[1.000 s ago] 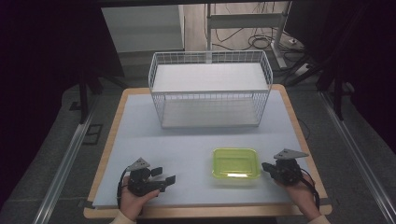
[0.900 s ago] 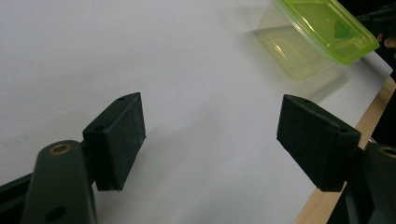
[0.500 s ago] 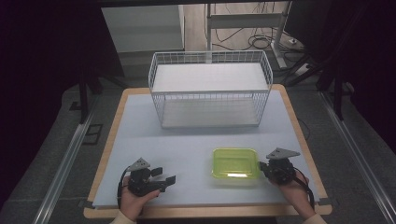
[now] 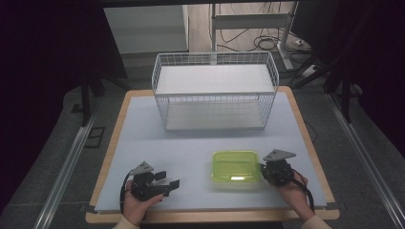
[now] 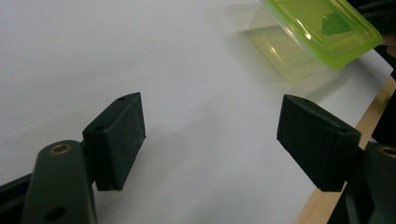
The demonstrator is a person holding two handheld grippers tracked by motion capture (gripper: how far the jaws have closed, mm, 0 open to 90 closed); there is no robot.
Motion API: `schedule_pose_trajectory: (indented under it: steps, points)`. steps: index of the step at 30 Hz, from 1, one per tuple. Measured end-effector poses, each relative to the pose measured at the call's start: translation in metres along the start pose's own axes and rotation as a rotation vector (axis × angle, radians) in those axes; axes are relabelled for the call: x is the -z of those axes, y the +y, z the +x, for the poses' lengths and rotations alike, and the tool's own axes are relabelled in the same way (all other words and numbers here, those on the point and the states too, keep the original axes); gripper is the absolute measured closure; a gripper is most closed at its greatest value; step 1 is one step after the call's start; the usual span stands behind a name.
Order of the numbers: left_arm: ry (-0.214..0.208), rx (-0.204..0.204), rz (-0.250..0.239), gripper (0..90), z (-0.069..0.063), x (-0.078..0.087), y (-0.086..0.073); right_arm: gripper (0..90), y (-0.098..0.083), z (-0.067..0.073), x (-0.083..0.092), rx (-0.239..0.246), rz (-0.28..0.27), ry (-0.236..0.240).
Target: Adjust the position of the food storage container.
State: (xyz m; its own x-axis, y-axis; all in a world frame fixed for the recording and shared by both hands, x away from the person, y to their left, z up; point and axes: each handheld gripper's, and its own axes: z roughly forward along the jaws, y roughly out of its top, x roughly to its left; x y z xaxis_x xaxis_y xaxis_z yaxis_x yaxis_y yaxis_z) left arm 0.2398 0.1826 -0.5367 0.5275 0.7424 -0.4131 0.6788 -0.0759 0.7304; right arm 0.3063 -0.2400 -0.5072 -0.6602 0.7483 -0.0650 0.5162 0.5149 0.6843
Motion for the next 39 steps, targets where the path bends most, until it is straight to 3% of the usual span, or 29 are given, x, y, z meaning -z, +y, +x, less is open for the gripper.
schedule_pose_trajectory:
  steps: [7, 14, 20, 28, 34, 39]
  points:
    - [0.000, 0.000, -0.003, 23.1, 0.000, 0.000, 0.000, 89.8, 0.011, 0.012, -0.010, 0.023, -0.006, 0.024]
    - [0.002, 0.002, -0.006, 23.1, 0.001, 0.001, 0.000, 89.8, 0.025, 0.032, -0.023, 0.081, 0.002, 0.057]
    - [0.001, 0.001, -0.004, 23.0, 0.002, 0.001, 0.000, 89.8, 0.027, 0.039, -0.027, 0.090, 0.004, 0.066]
    - [0.005, 0.005, -0.010, 23.0, 0.002, 0.003, 0.000, 89.7, 0.024, 0.030, -0.024, 0.064, -0.001, 0.061]
    - [0.008, 0.008, -0.016, 23.0, 0.003, 0.003, 0.000, 89.6, 0.017, 0.012, -0.007, -0.023, -0.045, 0.066]
    - [0.011, 0.010, -0.016, 23.0, 0.002, 0.003, 0.000, 89.0, 0.012, 0.005, -0.002, -0.056, -0.060, 0.086]
